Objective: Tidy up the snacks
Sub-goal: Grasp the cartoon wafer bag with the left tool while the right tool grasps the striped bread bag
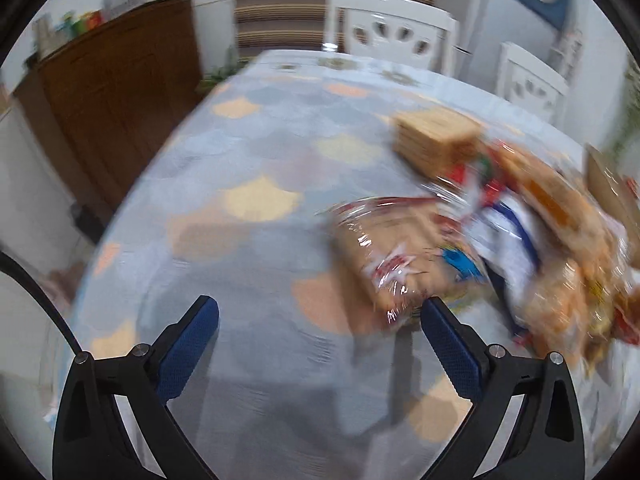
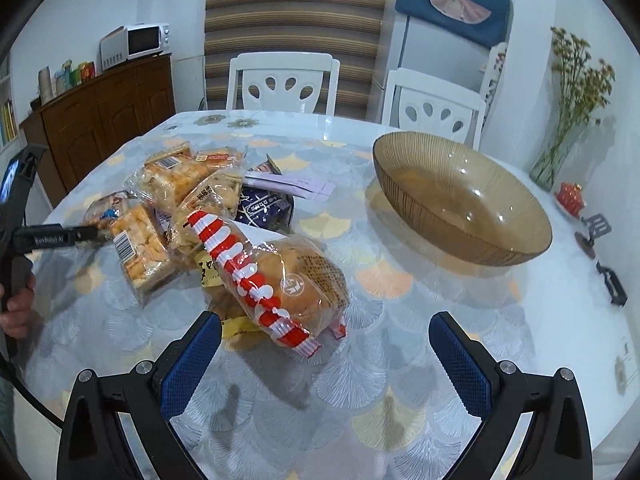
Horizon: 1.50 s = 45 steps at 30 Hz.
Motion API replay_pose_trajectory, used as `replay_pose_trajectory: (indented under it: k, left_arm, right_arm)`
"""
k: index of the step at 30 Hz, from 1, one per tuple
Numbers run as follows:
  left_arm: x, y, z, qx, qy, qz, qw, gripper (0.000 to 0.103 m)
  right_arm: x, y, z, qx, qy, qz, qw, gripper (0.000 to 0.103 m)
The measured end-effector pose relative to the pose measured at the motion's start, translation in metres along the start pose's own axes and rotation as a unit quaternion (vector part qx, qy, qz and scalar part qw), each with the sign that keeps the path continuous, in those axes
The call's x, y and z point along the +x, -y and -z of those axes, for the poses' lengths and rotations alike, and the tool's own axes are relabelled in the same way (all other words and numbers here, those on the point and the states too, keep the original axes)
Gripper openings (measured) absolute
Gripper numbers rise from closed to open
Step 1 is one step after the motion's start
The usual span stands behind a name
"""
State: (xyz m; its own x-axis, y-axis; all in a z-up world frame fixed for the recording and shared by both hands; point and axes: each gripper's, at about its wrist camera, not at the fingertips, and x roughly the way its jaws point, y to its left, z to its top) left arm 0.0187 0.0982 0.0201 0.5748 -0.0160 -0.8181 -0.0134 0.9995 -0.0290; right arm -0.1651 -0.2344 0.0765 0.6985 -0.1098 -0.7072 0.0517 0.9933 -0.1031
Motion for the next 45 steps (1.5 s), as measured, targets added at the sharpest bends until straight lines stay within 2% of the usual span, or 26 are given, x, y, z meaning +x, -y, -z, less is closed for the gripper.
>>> replay_pose_trajectory:
  k: [1,2,3,4,7,9,11,13,17,20,21,23,24,26,30,33,35,36,37,38,40,41,43,44,45]
  left_arm:
    - [0.001,-0.010,-0.001,-0.008,0.003,-0.031,0.9995,0.100]
    - [0.001,-0.018,-0.002,-0.015,0.002,-0.042,0.9990,0.096]
    - [0.000,-0.028,-0.003,-0.027,-0.003,-0.035,0.9990,0.095]
    - [-0.001,-0.035,-0.004,-0.040,-0.006,-0.023,0.9989,0.095]
    - [-0.010,-0.045,-0.006,-0.075,-0.002,0.045,0.9961,0.095]
    - [-0.012,-0.033,-0.011,-0.074,-0.001,0.100,0.9922,0.095]
    - [-0.009,-0.015,-0.016,-0.055,-0.002,0.131,0.9899,0.096]
    - [-0.001,0.006,-0.022,-0.025,-0.003,0.132,0.9909,0.097]
    - [0.025,0.035,-0.026,0.036,-0.021,0.103,0.9938,0.096]
    - [0.030,0.042,-0.023,0.050,-0.012,0.083,0.9952,0.095]
    - [0.029,0.042,-0.022,0.050,-0.007,0.083,0.9953,0.087]
    - [0.023,0.042,-0.019,0.049,0.006,0.082,0.9954,0.069]
    - [0.022,0.040,-0.017,0.043,0.009,0.088,0.9951,0.064]
    - [0.022,0.033,-0.016,0.029,0.021,0.100,0.9943,0.061]
    - [0.006,0.019,-0.010,0.004,0.070,0.131,0.9890,0.060]
    - [0.008,0.013,-0.011,-0.013,0.069,0.132,0.9888,0.060]
    - [0.010,0.011,-0.012,-0.020,0.065,0.140,0.9877,0.060]
    - [0.010,0.009,-0.013,-0.023,0.067,0.143,0.9872,0.060]
    - [0.010,0.008,-0.013,-0.025,0.068,0.146,0.9866,0.060]
    - [0.010,0.007,-0.013,-0.027,0.069,0.149,0.9860,0.060]
    - [0.010,0.007,-0.013,-0.030,0.070,0.151,0.9856,0.060]
    - [0.010,0.007,-0.012,-0.029,0.070,0.150,0.9857,0.060]
    - [0.010,0.008,-0.012,-0.026,0.070,0.151,0.9858,0.060]
    - [0.010,0.008,-0.012,-0.023,0.070,0.151,0.9858,0.060]
    - [0.011,0.008,-0.013,-0.022,0.069,0.151,0.9858,0.060]
  right_arm:
    - [0.000,0.001,0.000,-0.001,0.001,0.001,1.000,0.103]
    - [0.000,0.001,0.000,0.000,0.001,0.001,1.000,0.103]
    - [0.000,0.002,0.000,0.001,-0.001,-0.002,1.000,0.103]
    - [0.000,0.004,0.001,0.004,-0.003,-0.006,1.000,0.103]
    - [0.001,0.010,0.002,0.019,-0.009,-0.025,0.999,0.103]
    - [0.001,0.016,0.004,0.040,-0.017,-0.053,0.998,0.103]
    - [0.000,0.023,0.006,0.059,-0.023,-0.079,0.995,0.103]
    - [-0.002,0.029,0.007,0.073,-0.027,-0.092,0.993,0.103]
    - [-0.006,0.039,0.006,0.088,-0.030,-0.114,0.989,0.103]
    - [-0.002,0.042,0.006,0.103,-0.046,-0.141,0.984,0.103]
    - [0.002,0.042,0.005,0.110,-0.052,-0.153,0.981,0.103]
    - [0.010,0.043,0.005,0.133,-0.070,-0.189,0.971,0.103]
    - [0.013,0.044,0.005,0.141,-0.078,-0.204,0.966,0.103]
    - [0.017,0.045,0.006,0.161,-0.089,-0.233,0.955,0.103]
    - [0.019,0.051,0.004,0.196,-0.092,-0.278,0.936,0.103]
    - [0.037,0.059,-0.001,0.250,-0.105,-0.331,0.904,0.103]
    - [0.057,0.067,-0.002,0.303,-0.127,-0.353,0.876,0.103]
    - [0.069,0.071,-0.002,0.336,-0.141,-0.357,0.860,0.103]
    - [0.077,0.073,-0.003,0.356,-0.151,-0.356,0.851,0.103]
    - [0.089,0.077,-0.002,0.387,-0.165,-0.352,0.836,0.103]
    - [0.101,0.079,-0.002,0.416,-0.175,-0.353,0.820,0.103]
    - [0.106,0.077,-0.004,0.423,-0.181,-0.349,0.817,0.103]
    - [0.111,0.069,-0.007,0.409,-0.191,-0.331,0.829,0.102]
    - [0.110,0.062,-0.009,0.391,-0.192,-0.317,0.843,0.100]
    - [0.107,0.056,-0.012,0.370,-0.191,-0.303,0.857,0.091]
